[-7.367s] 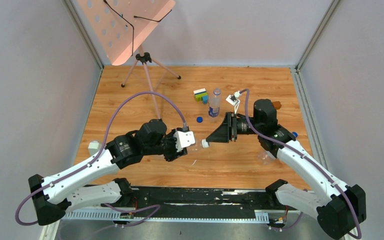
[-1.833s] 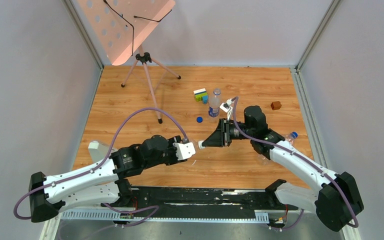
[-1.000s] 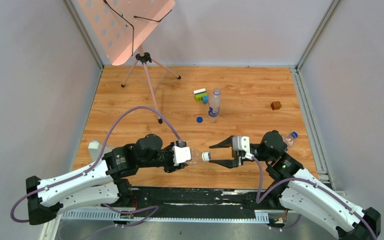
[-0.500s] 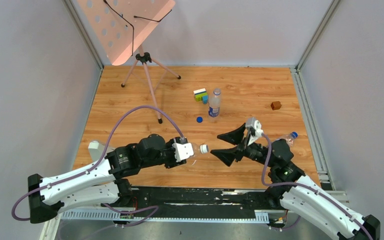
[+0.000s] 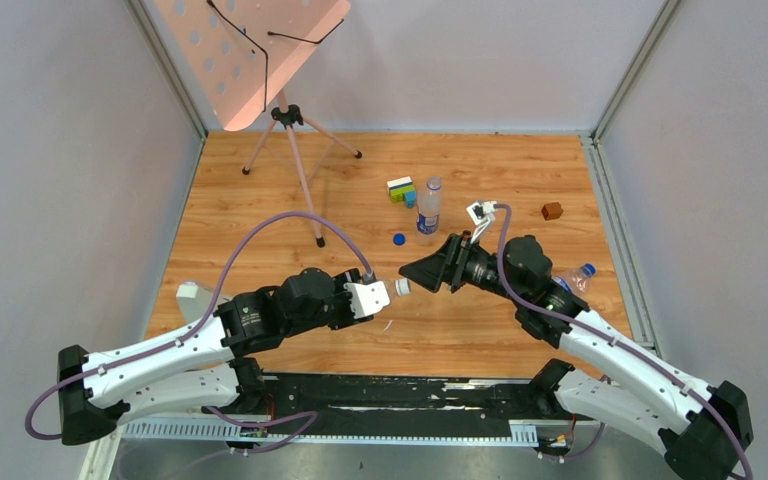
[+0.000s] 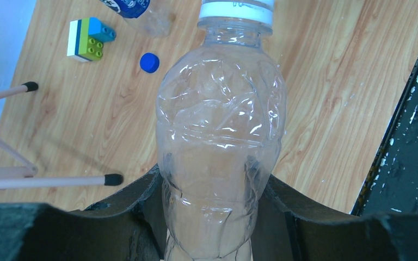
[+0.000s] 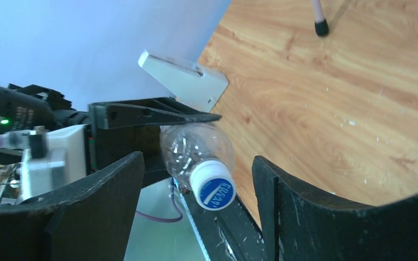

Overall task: Unscrew the bottle caps
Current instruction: Unscrew the bottle cap from the plastic bottle.

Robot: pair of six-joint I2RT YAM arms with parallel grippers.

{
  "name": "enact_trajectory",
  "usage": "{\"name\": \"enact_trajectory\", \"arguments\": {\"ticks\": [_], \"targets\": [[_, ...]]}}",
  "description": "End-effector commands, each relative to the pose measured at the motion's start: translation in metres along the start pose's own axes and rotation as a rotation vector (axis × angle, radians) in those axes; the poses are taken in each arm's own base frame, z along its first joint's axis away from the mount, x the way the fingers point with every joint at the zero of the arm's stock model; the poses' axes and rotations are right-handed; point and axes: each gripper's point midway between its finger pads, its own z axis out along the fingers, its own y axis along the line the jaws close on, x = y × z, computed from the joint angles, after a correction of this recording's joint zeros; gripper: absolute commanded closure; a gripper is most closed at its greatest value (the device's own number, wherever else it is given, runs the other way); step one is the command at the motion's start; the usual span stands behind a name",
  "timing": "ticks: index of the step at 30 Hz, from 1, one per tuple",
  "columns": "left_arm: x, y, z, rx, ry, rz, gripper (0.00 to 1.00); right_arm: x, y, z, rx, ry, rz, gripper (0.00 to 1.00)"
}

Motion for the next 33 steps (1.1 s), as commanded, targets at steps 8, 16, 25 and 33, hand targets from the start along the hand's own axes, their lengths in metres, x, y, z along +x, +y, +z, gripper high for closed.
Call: {"name": "enact_trajectory", "arguments": {"ticks": [8, 16, 25, 33], "targets": [[-0.013, 0.011, -0.002, -0.048, -0.044, 0.018, 1.00, 0.015, 0.005, 0.011, -0.027, 0.108, 0.126, 0.43], [-0.012, 0.011, 0.000, -0.048, -0.038, 0.021, 1.00, 0.021, 0.014, 0.007, -0.076, 0.157, 0.099, 0.46], [-0.020, 0.008, -0.005, -0.026, -0.077, 0.004, 1.00, 0.020, 0.010, 0.004, -0.089, 0.136, -0.024, 0.93], [-0.040, -0.008, -0.017, 0.070, -0.184, -0.046, 1.00, 0.025, 0.027, -0.014, -0.305, 0.099, -0.478, 0.97]]}}
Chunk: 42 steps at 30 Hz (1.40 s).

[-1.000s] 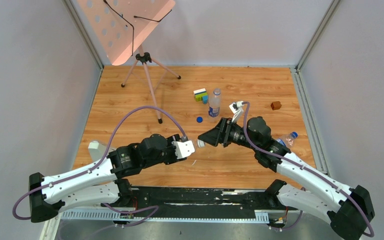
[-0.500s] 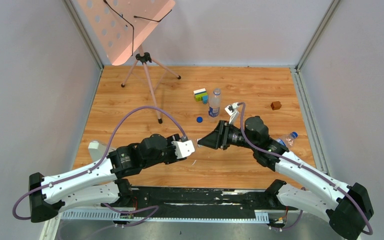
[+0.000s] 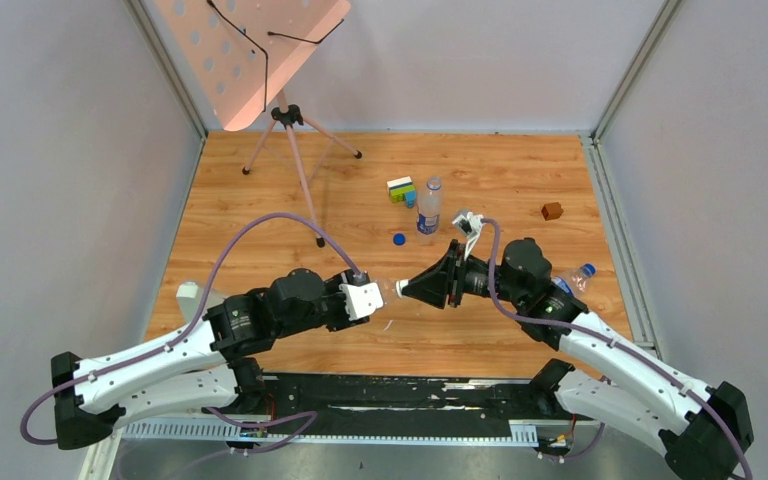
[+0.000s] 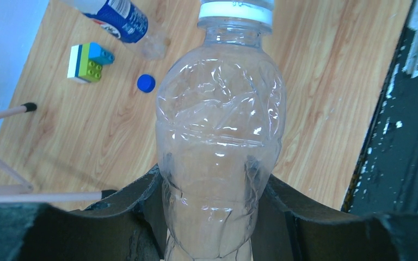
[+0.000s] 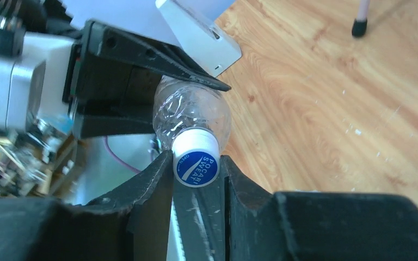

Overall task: Unscrew the bottle caps
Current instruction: Unscrew the bottle cap from the plastic bottle.

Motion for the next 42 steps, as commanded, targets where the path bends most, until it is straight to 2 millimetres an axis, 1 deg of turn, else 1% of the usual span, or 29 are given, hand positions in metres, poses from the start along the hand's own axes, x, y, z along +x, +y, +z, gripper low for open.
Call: {"name": "enact_trajectory", "arguments": {"ticks": [1, 3, 6, 7, 9, 10, 11, 13, 15, 18, 19, 20, 23, 26, 28, 32, 36, 37, 38, 39, 42], "targets": [[-0.030, -0.008, -0.007, 0.057, -0.117, -0.057, 1.00, -0.006, 0.028, -0.011, -0.192, -0.047, -0.415, 0.95], [-0.035, -0.015, -0.009, 0.099, -0.134, -0.072, 1.00, -0.002, 0.029, -0.014, -0.229, -0.043, -0.549, 0.93], [-0.043, -0.023, -0.012, 0.158, -0.149, -0.095, 1.00, 0.001, 0.028, -0.017, -0.256, -0.032, -0.694, 0.90], [-0.047, -0.025, -0.015, 0.172, -0.160, -0.102, 1.00, 0.007, 0.030, -0.018, -0.295, -0.009, -0.759, 0.90], [-0.054, -0.030, -0.019, 0.215, -0.175, -0.109, 1.00, 0.023, 0.034, -0.024, -0.401, 0.037, -0.917, 0.98], [-0.056, -0.035, -0.021, 0.243, -0.182, -0.110, 1.00, 0.027, 0.034, -0.025, -0.428, 0.047, -0.972, 1.00], [-0.059, -0.034, -0.024, 0.250, -0.190, -0.111, 1.00, 0.028, 0.033, -0.025, -0.437, 0.050, -1.018, 1.00], [-0.061, -0.038, -0.027, 0.278, -0.194, -0.111, 1.00, 0.029, 0.031, -0.026, -0.454, 0.040, -1.120, 1.00], [-0.061, -0.039, -0.028, 0.291, -0.188, -0.109, 1.00, 0.032, 0.027, -0.028, -0.457, 0.043, -1.177, 1.00], [-0.059, -0.038, -0.027, 0.286, -0.182, -0.106, 1.00, 0.024, 0.027, -0.028, -0.421, 0.006, -1.213, 0.99], [-0.057, -0.039, -0.026, 0.285, -0.179, -0.104, 1.00, 0.020, 0.029, -0.028, -0.412, -0.015, -1.219, 0.95], [-0.056, -0.038, -0.025, 0.280, -0.177, -0.100, 1.00, 0.017, 0.030, -0.028, -0.401, -0.035, -1.219, 0.87], [-0.053, -0.036, -0.022, 0.262, -0.171, -0.092, 1.00, 0.008, 0.032, -0.028, -0.354, -0.088, -1.138, 0.61], [-0.050, -0.033, -0.019, 0.242, -0.160, -0.079, 1.00, 0.008, 0.032, -0.029, -0.345, -0.095, -1.109, 0.50], [-0.048, -0.029, -0.019, 0.226, -0.149, -0.075, 1.00, 0.007, 0.033, -0.030, -0.337, -0.098, -1.105, 0.45], [-0.041, -0.020, -0.019, 0.175, -0.113, -0.065, 1.00, -0.007, 0.036, -0.035, -0.268, -0.162, -1.025, 0.33], [-0.031, -0.012, -0.016, 0.121, -0.080, -0.056, 1.00, -0.003, 0.047, -0.042, -0.307, -0.186, -0.936, 0.28], [-0.029, -0.009, -0.015, 0.098, -0.073, -0.054, 1.00, -0.004, 0.049, -0.043, -0.304, -0.200, -0.899, 0.24], [-0.029, -0.006, -0.014, 0.084, -0.074, -0.054, 1.00, -0.007, 0.047, -0.044, -0.276, -0.217, -0.842, 0.19], [-0.029, -0.004, -0.013, 0.074, -0.071, -0.051, 1.00, -0.011, 0.043, -0.044, -0.233, -0.239, -0.749, 0.17], [-0.027, 0.005, -0.010, 0.025, -0.054, -0.046, 1.00, -0.024, 0.028, -0.044, -0.108, -0.293, -0.510, 0.16]]}}
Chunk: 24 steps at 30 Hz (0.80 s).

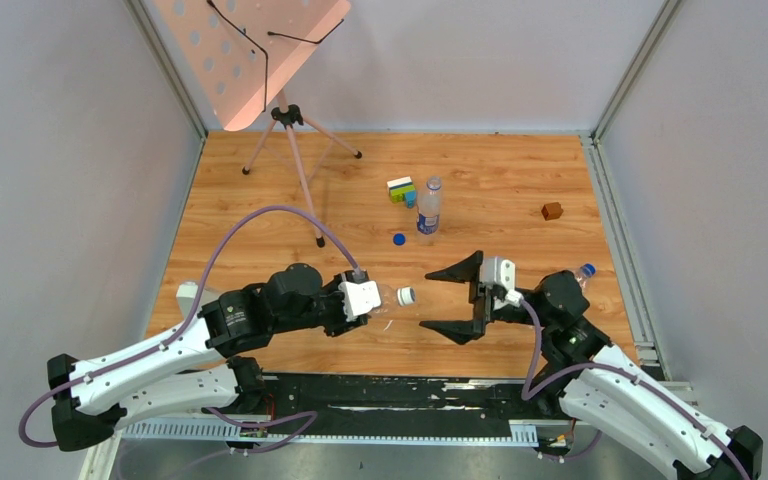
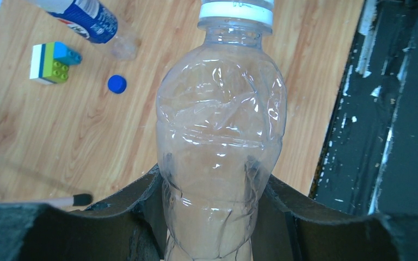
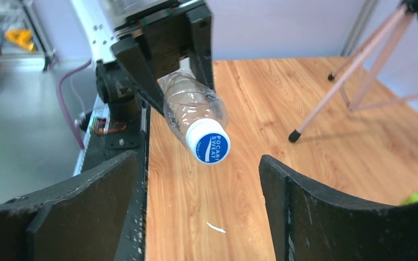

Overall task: Unscrew the bottle caps
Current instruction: Unscrew the bottle cap from the plastic bottle.

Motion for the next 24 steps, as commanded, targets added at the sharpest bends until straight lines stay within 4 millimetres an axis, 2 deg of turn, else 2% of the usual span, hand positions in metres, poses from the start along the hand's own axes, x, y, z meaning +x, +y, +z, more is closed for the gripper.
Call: {"name": "enact_trajectory", "arguments": {"ticks": [1, 5, 9, 14, 18, 24], "targets": [[-0.017, 0.024, -0.002, -0.113, -0.036, 0.032, 1.00, -0.014, -0.030, -0.003, 0.253, -0.090, 0.355, 0.16], [-0.008, 0.029, 0.004, -0.151, -0.016, 0.043, 1.00, -0.009, -0.061, -0.006, 0.479, -0.088, 0.638, 0.18], [-0.006, 0.030, 0.005, -0.156, -0.022, 0.061, 1.00, -0.011, -0.070, 0.005, 0.520, -0.048, 0.787, 0.18], [-0.005, 0.031, 0.002, -0.166, -0.030, 0.074, 1.00, -0.011, -0.065, 0.029, 0.451, 0.009, 0.949, 0.17], [-0.008, 0.032, 0.001, -0.172, -0.052, 0.085, 1.00, -0.014, -0.062, 0.039, 0.396, 0.032, 0.971, 0.18], [-0.009, 0.036, -0.001, -0.188, -0.047, 0.084, 1.00, 0.004, -0.060, 0.045, 0.389, 0.104, 1.030, 0.26]]}}
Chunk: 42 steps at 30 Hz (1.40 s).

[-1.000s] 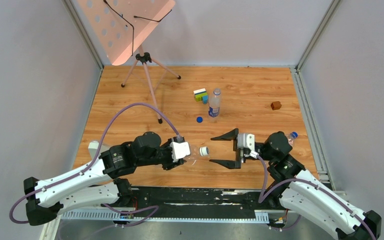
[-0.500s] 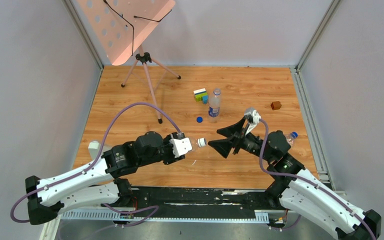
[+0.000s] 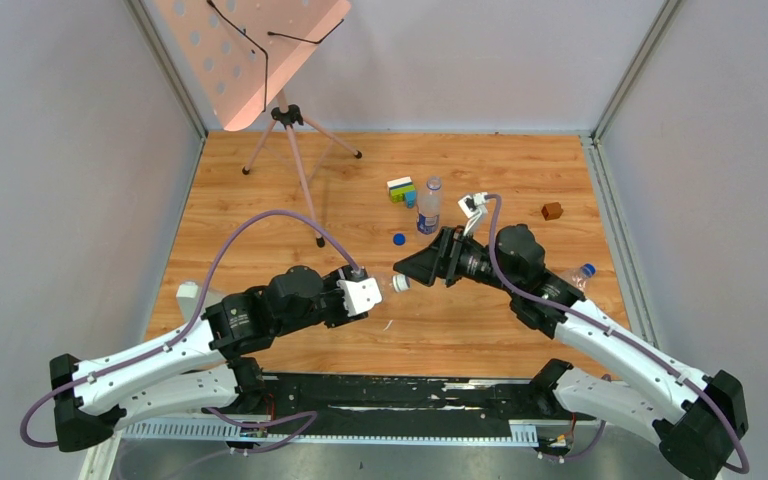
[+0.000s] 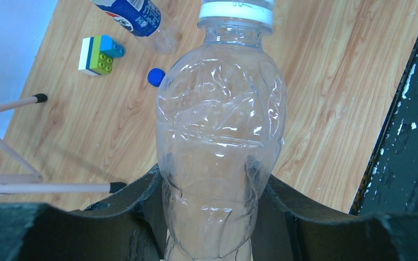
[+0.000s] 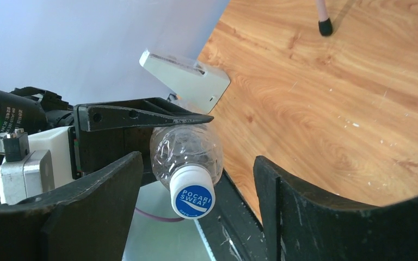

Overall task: Unscrew the bottle caps
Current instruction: Unscrew the bottle cap from the plastic bottle.

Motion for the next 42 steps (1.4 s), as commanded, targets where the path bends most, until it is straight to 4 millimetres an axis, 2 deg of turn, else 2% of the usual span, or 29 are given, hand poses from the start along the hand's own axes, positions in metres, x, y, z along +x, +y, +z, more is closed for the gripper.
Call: {"name": "enact_trajectory", "arguments": {"ticks": [1, 5, 13, 15, 17, 19, 27, 34, 37, 42], "targets": [[-0.017, 0.010, -0.004, -0.039, -0.063, 0.011, 1.00, -0.001, 0.013, 0.002, -0.038, 0.041, 0.051, 0.28], [-0.017, 0.011, -0.005, -0.049, -0.072, 0.004, 1.00, 0.001, 0.010, 0.002, -0.036, 0.043, 0.068, 0.42], [-0.015, 0.009, -0.003, -0.041, -0.065, 0.005, 1.00, 0.007, 0.017, -0.005, -0.081, 0.068, 0.015, 0.43], [-0.014, 0.008, -0.002, -0.037, -0.064, 0.003, 1.00, 0.010, 0.018, -0.005, -0.094, 0.085, 0.007, 0.49], [-0.015, 0.008, -0.002, -0.036, -0.064, 0.003, 1.00, 0.013, 0.019, -0.005, -0.105, 0.102, 0.004, 0.62], [-0.014, 0.008, -0.002, -0.038, -0.062, 0.003, 1.00, 0.017, 0.021, -0.005, -0.125, 0.122, -0.018, 0.68], [-0.016, 0.006, -0.002, -0.028, -0.072, -0.015, 1.00, 0.027, 0.018, -0.010, -0.200, 0.153, -0.280, 0.81], [-0.021, 0.000, -0.001, 0.001, -0.094, -0.045, 1.00, 0.036, 0.025, -0.019, -0.342, 0.152, -0.513, 0.81], [-0.021, -0.004, -0.002, 0.024, -0.088, -0.056, 1.00, 0.043, 0.027, -0.023, -0.404, 0.143, -0.618, 0.86], [-0.025, -0.012, -0.006, 0.074, -0.088, -0.092, 1.00, 0.042, 0.025, -0.028, -0.451, 0.077, -0.828, 0.86]]}}
